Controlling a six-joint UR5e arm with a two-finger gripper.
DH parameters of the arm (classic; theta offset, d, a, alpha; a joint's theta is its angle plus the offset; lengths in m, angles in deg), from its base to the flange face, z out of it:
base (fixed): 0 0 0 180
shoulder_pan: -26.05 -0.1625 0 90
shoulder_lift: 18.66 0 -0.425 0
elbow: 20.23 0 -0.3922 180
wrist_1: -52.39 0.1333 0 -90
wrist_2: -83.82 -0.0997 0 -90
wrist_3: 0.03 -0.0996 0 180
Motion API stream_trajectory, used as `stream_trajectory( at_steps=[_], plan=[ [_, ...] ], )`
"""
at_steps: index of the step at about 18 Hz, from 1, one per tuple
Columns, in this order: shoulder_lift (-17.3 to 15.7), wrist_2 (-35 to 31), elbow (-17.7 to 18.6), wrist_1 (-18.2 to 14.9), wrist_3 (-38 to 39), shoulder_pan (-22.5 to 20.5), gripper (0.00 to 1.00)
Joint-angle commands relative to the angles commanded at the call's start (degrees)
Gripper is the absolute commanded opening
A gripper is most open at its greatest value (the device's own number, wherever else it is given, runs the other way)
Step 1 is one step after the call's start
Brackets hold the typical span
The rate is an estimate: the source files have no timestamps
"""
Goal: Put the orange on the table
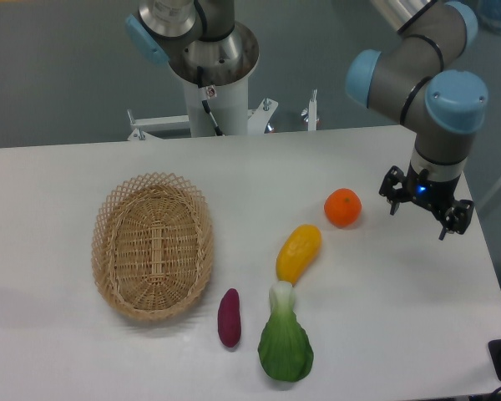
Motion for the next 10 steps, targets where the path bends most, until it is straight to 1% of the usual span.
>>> stream_trajectory(
  at_steps=[3, 10],
  plan=[
    [-0.09, -0.35, 0.7, 0.44, 0.0, 0.09, 1.0],
    [0.0, -0.7, 0.88, 0.62, 0.18, 0.26, 1.0]
  ],
)
